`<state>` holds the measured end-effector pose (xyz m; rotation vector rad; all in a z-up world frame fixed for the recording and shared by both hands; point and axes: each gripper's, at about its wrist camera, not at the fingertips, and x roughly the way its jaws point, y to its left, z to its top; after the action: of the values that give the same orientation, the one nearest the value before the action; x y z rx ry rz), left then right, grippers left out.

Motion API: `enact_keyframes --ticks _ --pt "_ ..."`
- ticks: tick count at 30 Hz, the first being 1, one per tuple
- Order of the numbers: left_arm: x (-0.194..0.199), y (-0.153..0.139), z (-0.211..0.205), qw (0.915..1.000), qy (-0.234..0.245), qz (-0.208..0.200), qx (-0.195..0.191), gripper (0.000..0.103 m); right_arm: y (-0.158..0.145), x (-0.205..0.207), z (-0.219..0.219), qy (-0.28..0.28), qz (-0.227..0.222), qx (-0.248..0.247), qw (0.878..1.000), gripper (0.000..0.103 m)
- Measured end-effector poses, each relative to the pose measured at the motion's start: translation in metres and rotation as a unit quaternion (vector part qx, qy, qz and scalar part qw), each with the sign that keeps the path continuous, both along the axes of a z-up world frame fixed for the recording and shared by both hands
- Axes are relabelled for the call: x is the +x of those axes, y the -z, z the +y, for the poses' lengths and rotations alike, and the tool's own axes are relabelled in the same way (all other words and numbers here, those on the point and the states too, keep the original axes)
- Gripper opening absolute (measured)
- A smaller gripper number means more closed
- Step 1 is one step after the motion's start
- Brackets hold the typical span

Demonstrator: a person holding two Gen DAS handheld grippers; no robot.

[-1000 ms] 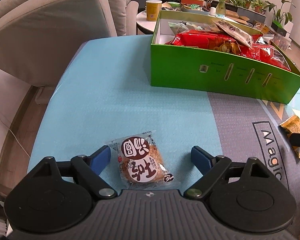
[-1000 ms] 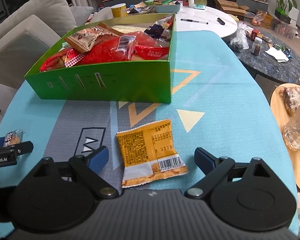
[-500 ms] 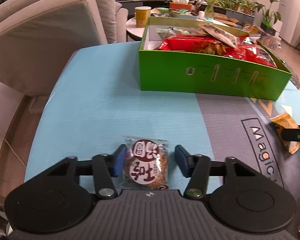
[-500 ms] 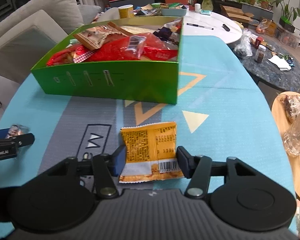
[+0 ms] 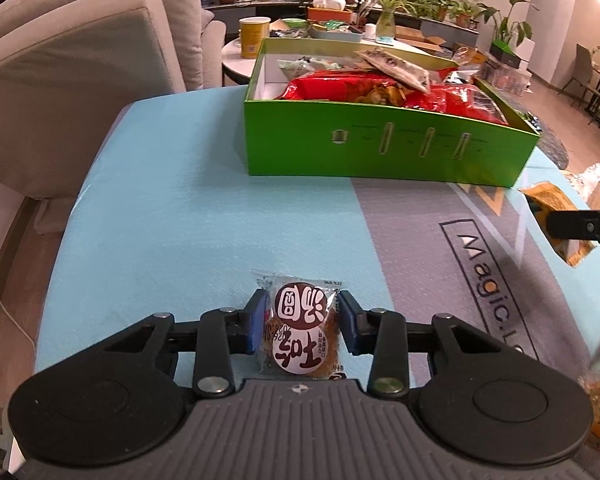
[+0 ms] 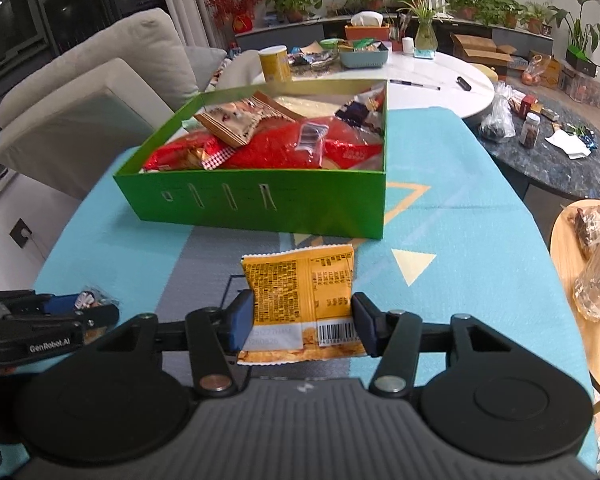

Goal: Organize snacks
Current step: 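Grasp the round cookie with the left tool while the right tool grasps the yellow packet, then lift and carry the cookie and yellow packet over the green box with both tools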

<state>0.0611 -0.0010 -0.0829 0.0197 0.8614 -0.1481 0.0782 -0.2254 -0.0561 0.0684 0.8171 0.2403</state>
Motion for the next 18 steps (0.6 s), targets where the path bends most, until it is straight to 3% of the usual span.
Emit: enact_keyframes --ticks 18 --pt "-0.008 -0.035 -0.003 0.9985 0.024 -0.049 -0.002 0.033 -0.027 -0.008 0.001 0.000 -0.039 0.030 0.999 0.082"
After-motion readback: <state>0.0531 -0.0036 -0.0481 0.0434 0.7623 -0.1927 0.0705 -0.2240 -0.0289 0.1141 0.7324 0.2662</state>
